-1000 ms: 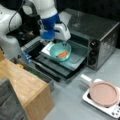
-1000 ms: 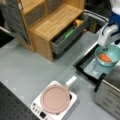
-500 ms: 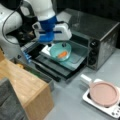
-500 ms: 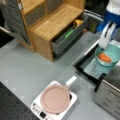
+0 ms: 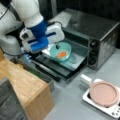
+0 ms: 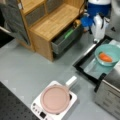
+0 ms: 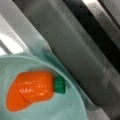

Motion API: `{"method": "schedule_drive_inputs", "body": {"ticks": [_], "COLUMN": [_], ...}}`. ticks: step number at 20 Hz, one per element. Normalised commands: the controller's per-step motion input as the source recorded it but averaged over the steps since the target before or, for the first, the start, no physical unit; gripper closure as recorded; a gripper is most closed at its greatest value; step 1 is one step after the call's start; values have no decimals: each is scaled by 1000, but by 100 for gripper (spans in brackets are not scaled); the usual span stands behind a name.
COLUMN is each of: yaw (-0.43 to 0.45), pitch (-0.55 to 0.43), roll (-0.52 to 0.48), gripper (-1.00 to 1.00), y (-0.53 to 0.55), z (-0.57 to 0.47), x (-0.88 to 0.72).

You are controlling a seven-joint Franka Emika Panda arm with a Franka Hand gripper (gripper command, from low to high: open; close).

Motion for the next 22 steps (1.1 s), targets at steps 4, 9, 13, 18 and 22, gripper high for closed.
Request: {"method": "schedule_drive_inputs", "body": {"ticks": [4,9,13,18,22], "yaw": [646,480,487,456,502], "pitch": [344,457,406,298,224], "roll": [-18,-37,-213,-293,-313], "gripper": [-100,-100,-100,-100,-100], "y": [70,256,258,82,-75], "z": [335,347,274,182,104], "x": [421,500,488,362,234]}}
